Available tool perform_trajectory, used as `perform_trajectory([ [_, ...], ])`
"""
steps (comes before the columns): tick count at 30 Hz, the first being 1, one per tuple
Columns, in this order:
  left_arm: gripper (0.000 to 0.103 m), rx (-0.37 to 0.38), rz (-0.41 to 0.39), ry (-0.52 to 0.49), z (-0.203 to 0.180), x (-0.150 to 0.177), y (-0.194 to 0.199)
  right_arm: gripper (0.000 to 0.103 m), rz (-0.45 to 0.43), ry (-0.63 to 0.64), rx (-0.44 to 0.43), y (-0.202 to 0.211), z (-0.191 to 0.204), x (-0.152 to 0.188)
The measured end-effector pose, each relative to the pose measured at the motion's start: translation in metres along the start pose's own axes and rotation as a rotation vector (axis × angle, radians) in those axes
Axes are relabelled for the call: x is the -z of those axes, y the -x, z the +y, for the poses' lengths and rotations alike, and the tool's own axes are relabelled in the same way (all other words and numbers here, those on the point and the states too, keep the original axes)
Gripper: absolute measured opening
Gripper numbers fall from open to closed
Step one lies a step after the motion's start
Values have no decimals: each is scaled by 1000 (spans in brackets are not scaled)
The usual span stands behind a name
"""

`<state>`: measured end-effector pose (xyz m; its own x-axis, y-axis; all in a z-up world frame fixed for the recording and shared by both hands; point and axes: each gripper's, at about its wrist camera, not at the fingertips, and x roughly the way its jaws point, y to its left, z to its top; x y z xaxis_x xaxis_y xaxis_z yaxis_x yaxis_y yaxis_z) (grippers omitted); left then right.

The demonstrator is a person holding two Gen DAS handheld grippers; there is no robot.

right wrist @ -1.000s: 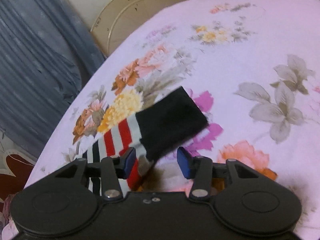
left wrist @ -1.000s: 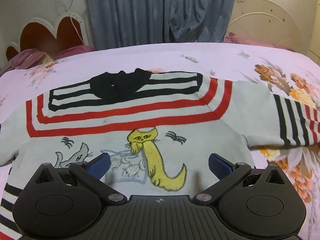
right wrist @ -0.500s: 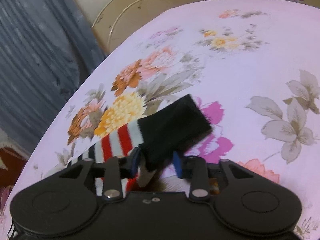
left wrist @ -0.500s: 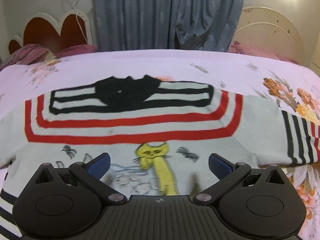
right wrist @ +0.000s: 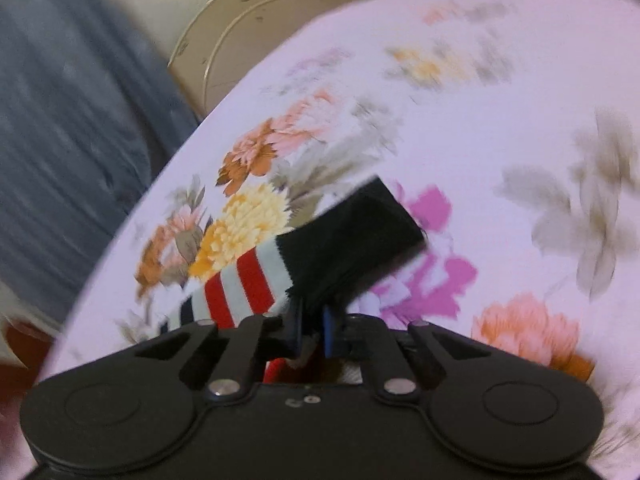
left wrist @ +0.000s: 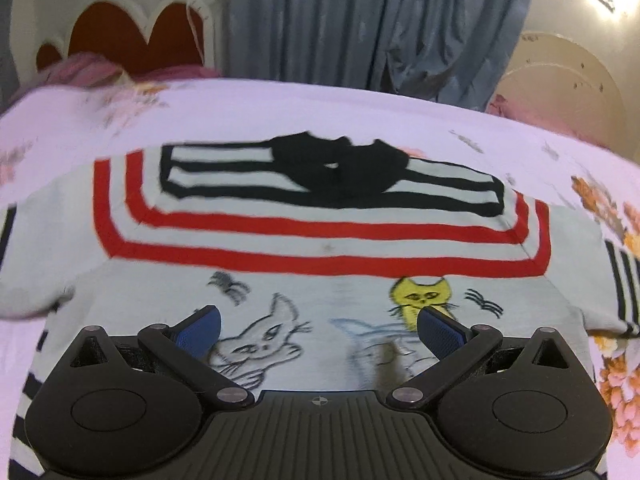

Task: Fold small clothes
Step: 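Carry the held sleeve across the sweater body and open the right tool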

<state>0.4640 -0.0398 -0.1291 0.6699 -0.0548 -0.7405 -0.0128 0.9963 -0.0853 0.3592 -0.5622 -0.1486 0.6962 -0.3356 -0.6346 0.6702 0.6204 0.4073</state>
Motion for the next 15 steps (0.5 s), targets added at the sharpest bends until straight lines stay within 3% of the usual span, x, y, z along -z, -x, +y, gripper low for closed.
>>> perform_trajectory([
  [3,103,0,18,63,20,-1,-5,8,-54,160,39,11,32,6],
  [6,103,15,14,52,29,-2,-5,8,-86,280,8,23,66,16],
  [9,103,25,-1,10,29,-2,-5,8,-97,391,-53,35,104,30],
  [15,103,58,-6,60,49,-5,-5,7,-65,630,-240,53,192,90],
])
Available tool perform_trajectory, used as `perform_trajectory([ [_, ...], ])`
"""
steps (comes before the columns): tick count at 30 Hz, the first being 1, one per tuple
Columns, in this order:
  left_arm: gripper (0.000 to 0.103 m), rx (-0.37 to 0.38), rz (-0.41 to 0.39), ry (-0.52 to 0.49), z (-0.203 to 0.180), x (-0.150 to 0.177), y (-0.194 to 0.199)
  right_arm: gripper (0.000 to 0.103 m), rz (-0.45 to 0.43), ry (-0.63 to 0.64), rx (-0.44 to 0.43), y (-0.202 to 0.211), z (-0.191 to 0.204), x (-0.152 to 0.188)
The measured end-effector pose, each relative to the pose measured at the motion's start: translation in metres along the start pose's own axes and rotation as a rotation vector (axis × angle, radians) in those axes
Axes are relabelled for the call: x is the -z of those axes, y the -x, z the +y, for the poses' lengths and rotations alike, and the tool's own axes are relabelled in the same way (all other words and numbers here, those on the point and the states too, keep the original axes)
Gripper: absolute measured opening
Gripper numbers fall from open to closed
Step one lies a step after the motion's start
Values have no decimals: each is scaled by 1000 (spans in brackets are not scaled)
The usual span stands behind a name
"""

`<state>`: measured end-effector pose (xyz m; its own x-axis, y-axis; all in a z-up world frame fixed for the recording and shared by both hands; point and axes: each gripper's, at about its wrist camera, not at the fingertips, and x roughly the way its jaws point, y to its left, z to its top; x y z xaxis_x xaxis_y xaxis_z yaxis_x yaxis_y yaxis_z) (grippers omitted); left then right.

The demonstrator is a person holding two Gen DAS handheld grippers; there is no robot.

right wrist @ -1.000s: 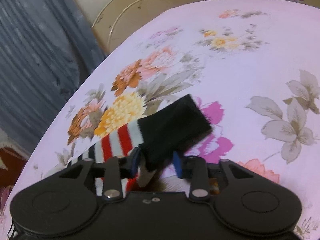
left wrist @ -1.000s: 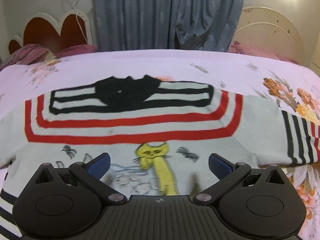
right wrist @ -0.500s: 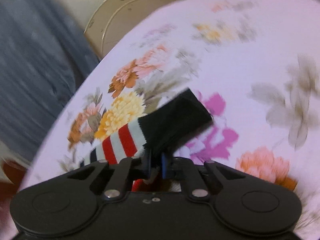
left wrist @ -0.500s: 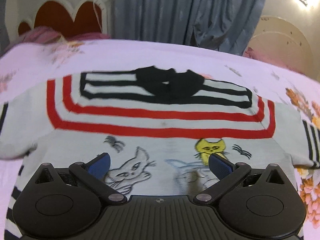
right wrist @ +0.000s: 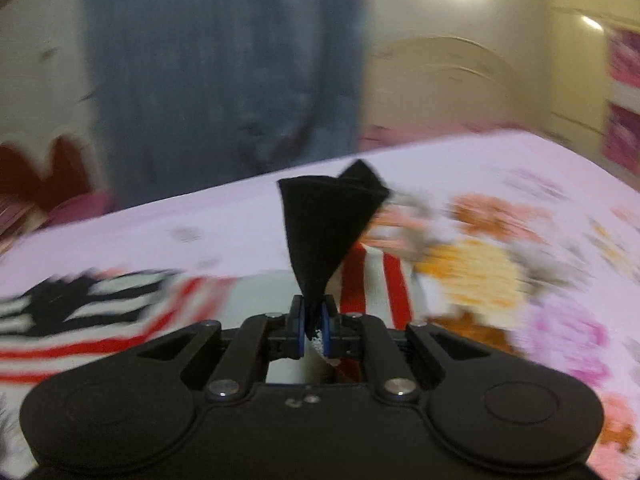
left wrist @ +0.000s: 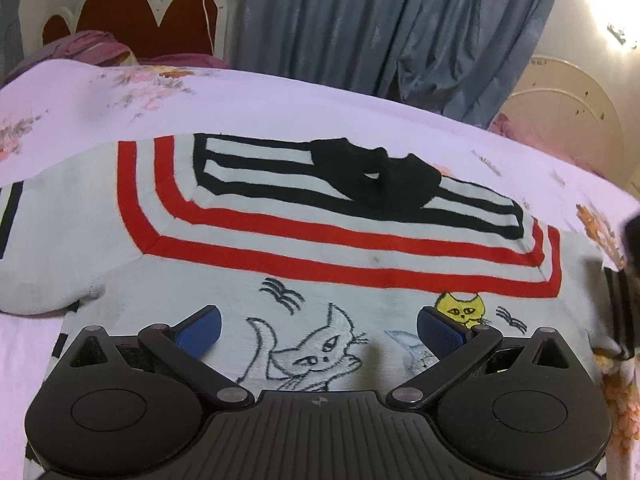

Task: Fold small clothes
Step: 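Carry the held sleeve across the sweater body and open the right tool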

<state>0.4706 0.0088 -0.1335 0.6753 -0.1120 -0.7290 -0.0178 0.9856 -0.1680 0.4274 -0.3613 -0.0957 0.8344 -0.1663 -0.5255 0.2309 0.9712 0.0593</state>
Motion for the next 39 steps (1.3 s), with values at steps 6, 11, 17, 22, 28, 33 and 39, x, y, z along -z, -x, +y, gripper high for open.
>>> perform_trajectory([
  [6,102,-27,-7,1,26,-1,4,7,70,113,-149,-15,93,19],
  [11,103,-23,6,53,51,0,7,7,155,176,-231,-34,145,41],
  [17,103,54,2,67,52,-1,5,21,192,238,-260,-38,167,63],
  [22,103,189,-3,90,27,-11,-4,26,111,146,-297,-14,148,54],
  [28,102,376,34,128,-16,-20,-30,21,-5,-55,-177,12,85,34],
  [33,55,391,135,107,-46,-22,-65,21,-16,-208,-44,19,24,33],
  [39,16,302,121,2,-70,-20,-81,21,36,-399,69,20,-40,48],
])
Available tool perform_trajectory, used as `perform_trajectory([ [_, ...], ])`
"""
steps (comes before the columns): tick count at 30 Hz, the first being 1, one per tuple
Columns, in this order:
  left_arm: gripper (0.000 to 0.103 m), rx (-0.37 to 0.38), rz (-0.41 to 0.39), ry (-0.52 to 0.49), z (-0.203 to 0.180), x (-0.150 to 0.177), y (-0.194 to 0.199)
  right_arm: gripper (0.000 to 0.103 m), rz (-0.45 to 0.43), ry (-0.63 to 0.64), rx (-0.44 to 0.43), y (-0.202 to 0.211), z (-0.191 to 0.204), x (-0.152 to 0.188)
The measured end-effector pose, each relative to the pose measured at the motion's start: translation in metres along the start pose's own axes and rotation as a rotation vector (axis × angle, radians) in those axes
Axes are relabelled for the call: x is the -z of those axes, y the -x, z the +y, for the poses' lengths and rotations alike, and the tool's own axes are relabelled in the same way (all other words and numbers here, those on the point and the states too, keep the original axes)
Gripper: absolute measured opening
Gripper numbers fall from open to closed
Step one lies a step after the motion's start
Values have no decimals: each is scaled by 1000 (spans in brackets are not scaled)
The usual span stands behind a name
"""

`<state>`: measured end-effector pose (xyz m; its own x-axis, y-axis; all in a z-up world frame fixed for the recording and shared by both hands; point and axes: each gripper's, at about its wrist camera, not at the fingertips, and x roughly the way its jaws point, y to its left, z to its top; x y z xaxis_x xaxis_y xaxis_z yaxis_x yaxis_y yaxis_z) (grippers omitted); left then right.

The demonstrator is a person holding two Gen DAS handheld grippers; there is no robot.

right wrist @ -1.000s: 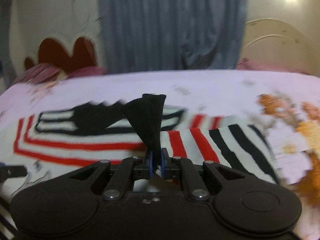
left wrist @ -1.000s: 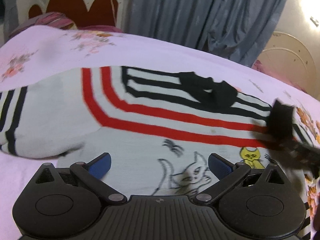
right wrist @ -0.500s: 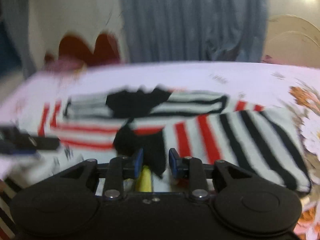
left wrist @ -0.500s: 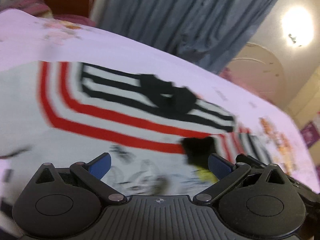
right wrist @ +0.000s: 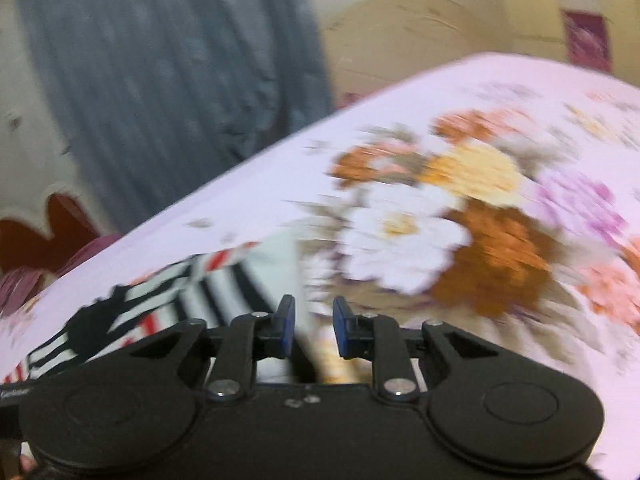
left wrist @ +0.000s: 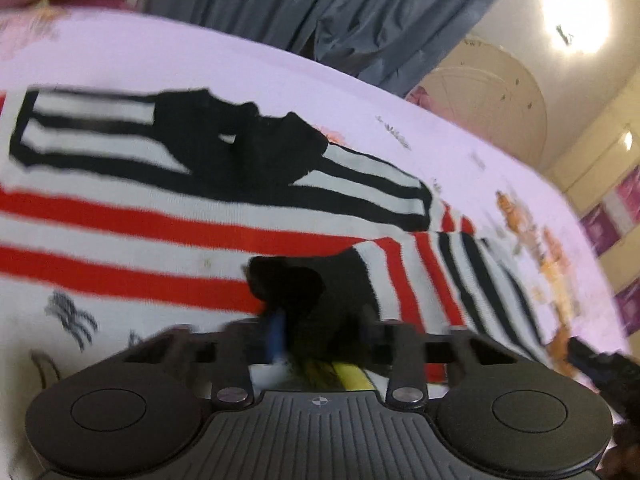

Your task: Fold small clothes

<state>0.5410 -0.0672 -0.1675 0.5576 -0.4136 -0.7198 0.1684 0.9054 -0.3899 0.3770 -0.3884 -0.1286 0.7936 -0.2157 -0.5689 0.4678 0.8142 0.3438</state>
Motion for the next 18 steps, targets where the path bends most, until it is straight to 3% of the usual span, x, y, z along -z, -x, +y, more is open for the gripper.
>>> perform_trajectory([
  [2,8,8,-15,-5,3,-2,1,21,17,-38,12,-1,-12,1],
  [8,8,-12,-149,-73,1,-11,44,21,53,-24,-6,-7,-4,3],
  [15,8,-80,-211,-28,49,-10,77,22,72,0,-70,-13,14,7],
  [18,7,-125,-194,12,77,-6,78,23,71,4,-93,-13,18,7],
])
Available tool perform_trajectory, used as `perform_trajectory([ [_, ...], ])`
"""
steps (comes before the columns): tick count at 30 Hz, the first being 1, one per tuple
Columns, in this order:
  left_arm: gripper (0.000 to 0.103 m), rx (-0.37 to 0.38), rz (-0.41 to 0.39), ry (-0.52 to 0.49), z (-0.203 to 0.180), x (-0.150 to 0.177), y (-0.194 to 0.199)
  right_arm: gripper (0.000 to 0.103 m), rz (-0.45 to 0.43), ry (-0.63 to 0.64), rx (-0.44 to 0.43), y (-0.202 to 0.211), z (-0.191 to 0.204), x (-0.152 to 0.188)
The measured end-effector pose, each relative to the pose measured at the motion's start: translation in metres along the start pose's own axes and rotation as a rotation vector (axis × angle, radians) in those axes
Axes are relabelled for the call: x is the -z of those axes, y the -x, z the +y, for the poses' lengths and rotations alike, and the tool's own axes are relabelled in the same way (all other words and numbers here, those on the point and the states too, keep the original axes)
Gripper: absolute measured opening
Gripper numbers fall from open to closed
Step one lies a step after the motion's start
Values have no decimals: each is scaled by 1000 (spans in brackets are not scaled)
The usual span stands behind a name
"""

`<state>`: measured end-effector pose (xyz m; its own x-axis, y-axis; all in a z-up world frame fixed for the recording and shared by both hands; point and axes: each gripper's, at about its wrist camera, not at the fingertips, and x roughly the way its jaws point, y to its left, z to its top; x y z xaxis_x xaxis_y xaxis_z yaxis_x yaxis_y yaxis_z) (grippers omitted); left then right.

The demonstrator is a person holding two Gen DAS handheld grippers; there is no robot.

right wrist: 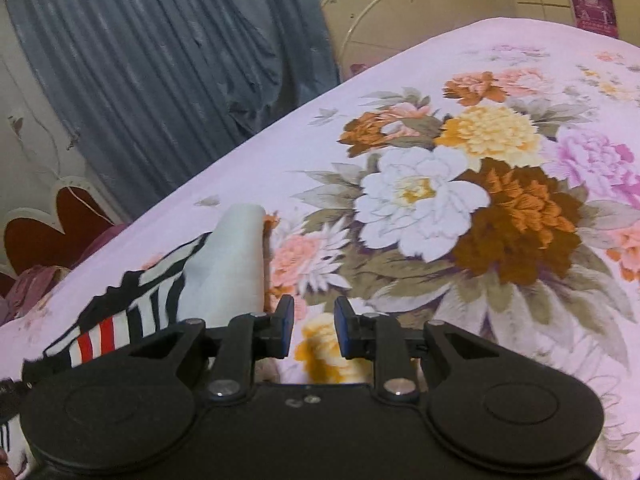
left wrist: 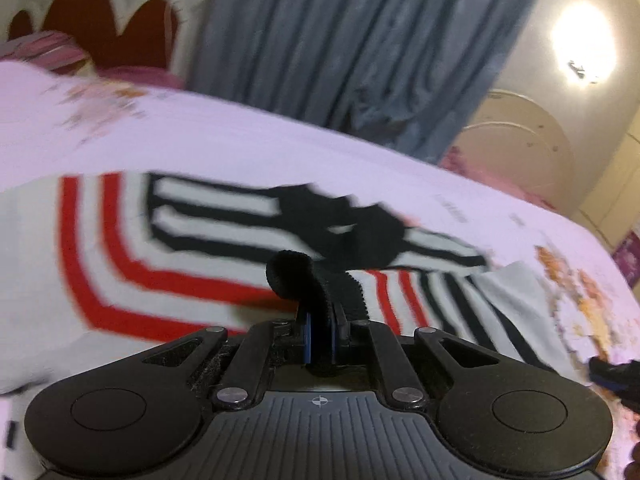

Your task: Fold small clothes

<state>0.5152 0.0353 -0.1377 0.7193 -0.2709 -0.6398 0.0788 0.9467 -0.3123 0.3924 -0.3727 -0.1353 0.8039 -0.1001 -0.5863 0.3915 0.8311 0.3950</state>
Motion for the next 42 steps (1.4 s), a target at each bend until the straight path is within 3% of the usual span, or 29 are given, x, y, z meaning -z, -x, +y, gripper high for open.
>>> perform_trajectory([
  [6,8,-35,27,-6,14,17,-8,24,23,14,-11,-5,2,1],
  [15,7,-97,-35,6,22,25,-1,26,36,47,-47,-18,12,-8],
  [21,9,-89,-23,9,26,25,-4,28,58,44,-116,-40,17,-21],
  [22,24,-99,-53,19,26,25,1,33,58,39,-138,-45,18,-26],
  [23,54,-109,-75,23,26,25,3,36,58,34,-154,-49,19,-30],
  [24,66,-122,-100,30,27,26,6,42,58,33,-170,-56,21,-36],
  [27,71,-130,-92,35,29,22,1,45,76,32,-212,-82,23,-52],
  [31,69,-103,-45,57,31,16,-17,43,139,-40,-243,-125,14,-64],
  [33,35,-103,-41,59,31,14,-21,41,184,-92,-277,-142,8,-64],
  [34,6,-105,-47,69,33,13,-21,41,197,-109,-306,-148,6,-64],
  [36,6,-89,-114,95,36,19,-17,34,212,-114,-344,-153,7,-64],
  [37,6,-94,-155,76,34,23,-13,12,227,-90,-358,-154,11,-64],
  [39,5,-116,-196,45,28,29,-7,9,180,51,-317,-143,27,-64],
  [40,5,-161,-183,27,25,31,-8,8,152,124,-307,-135,36,-63],
  [42,5,-175,-155,46,29,37,-15,8,151,205,-248,-136,43,-58],
])
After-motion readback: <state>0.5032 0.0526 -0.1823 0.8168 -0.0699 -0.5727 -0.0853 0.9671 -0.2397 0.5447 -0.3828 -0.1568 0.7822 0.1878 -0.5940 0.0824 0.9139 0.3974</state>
